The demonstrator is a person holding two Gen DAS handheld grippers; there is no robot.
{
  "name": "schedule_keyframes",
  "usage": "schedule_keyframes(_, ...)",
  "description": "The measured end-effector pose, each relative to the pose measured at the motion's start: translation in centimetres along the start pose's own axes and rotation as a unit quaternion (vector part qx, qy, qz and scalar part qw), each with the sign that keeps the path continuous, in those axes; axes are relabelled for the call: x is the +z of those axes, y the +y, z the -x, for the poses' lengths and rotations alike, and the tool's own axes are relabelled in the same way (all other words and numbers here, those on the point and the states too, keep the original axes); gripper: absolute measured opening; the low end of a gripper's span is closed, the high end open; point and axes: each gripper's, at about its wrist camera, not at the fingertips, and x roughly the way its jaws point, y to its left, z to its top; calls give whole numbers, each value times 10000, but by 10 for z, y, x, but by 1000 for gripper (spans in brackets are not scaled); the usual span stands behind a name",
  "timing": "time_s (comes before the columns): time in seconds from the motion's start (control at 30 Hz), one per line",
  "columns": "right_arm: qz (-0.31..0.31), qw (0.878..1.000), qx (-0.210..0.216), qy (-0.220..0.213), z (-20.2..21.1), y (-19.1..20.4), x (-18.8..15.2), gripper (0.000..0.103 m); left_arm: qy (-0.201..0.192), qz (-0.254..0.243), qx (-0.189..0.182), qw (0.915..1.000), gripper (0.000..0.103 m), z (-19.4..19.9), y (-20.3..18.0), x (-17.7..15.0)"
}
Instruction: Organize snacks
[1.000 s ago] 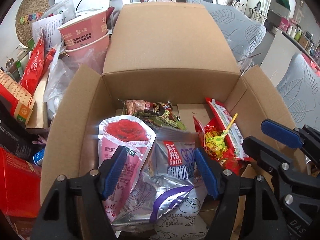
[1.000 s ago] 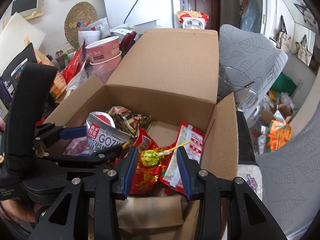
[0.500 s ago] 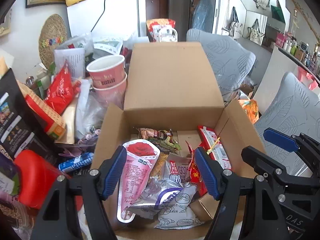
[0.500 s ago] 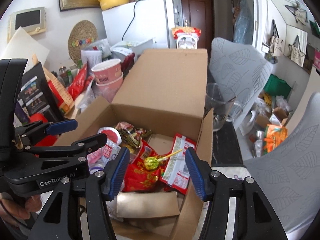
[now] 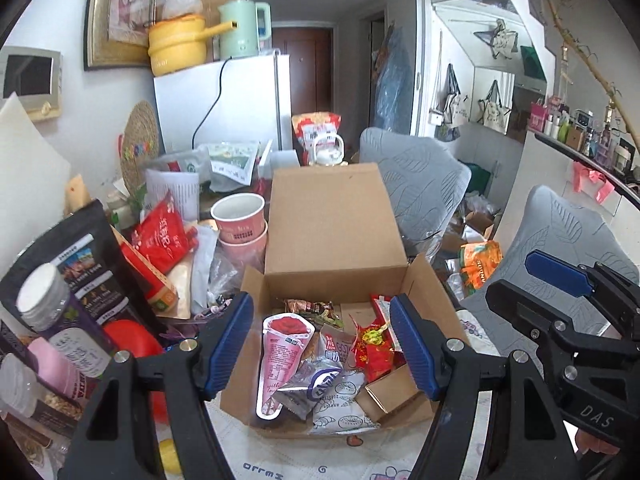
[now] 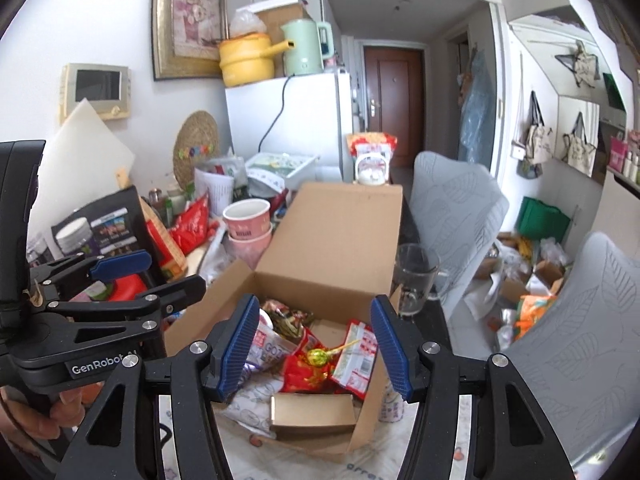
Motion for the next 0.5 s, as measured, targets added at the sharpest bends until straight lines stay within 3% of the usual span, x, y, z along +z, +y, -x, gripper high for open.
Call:
schedule_keyframes(0.37, 100, 9986, 5, -521, 71, 23, -11, 67, -348, -54, -97, 9993, 71, 73, -4, -20)
schedule_keyframes(0.5, 90, 9982, -1, -598, 91, 29, -22, 68, -495, -74, -62, 9987, 89, 94, -6, -34)
